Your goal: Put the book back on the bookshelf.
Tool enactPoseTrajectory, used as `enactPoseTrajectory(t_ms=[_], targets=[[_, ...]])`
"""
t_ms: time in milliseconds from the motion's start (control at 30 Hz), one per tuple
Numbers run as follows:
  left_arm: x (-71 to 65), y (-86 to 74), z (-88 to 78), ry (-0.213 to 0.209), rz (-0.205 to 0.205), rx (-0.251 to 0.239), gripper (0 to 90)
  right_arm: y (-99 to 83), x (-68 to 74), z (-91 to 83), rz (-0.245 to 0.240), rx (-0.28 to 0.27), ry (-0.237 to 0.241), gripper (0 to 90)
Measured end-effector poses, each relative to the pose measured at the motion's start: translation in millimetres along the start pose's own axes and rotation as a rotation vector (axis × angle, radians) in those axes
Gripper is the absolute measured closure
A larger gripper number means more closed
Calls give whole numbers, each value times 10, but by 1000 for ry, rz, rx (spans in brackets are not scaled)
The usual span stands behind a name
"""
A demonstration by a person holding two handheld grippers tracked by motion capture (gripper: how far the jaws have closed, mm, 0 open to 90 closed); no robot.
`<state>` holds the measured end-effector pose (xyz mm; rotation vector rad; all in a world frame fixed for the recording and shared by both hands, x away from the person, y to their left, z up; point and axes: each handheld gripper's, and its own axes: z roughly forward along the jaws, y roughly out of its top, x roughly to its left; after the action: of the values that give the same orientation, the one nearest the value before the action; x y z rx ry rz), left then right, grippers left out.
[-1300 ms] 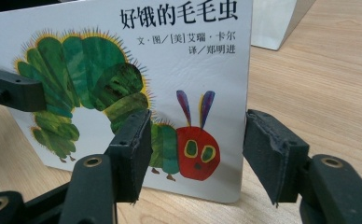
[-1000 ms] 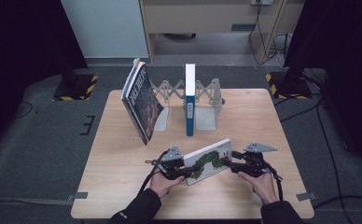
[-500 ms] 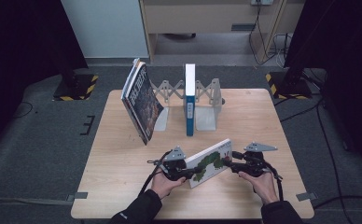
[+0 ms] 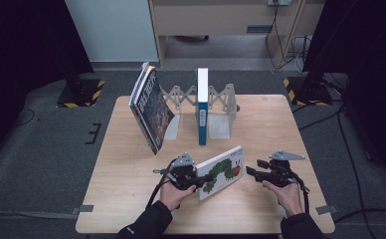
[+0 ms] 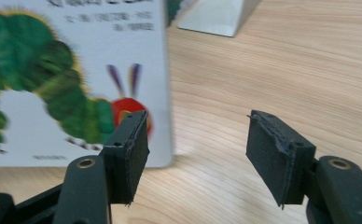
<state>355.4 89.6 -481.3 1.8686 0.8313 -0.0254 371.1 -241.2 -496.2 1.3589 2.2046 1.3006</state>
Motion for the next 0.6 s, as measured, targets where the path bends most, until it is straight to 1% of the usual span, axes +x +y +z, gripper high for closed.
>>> enactPoseTrajectory(t_ms=[100,167,200,267,333,433,533,600], targets=[[-7,34,-48,2,-17,-12,746,-5,-50,-35,12,2,-22,387],[-10,65,-84,4,-20,-26,746,-14,-91,-57,10,8,-40,386],[-10,86,-112,9,-22,-33,746,-15,-97,-65,18,11,-47,383],[-14,114,-146,23,-18,-46,746,-28,-139,-79,2,26,-76,372],[-13,145,-183,37,-17,-57,746,-48,-180,-91,9,48,-106,349],[-9,188,-224,49,-24,-71,746,-74,-232,-91,-3,73,-143,321],[-12,241,-253,65,-18,-78,746,-105,-295,-87,-8,98,-175,285],[-19,284,-270,81,-13,-89,746,-130,-337,-80,-4,133,-200,268]])
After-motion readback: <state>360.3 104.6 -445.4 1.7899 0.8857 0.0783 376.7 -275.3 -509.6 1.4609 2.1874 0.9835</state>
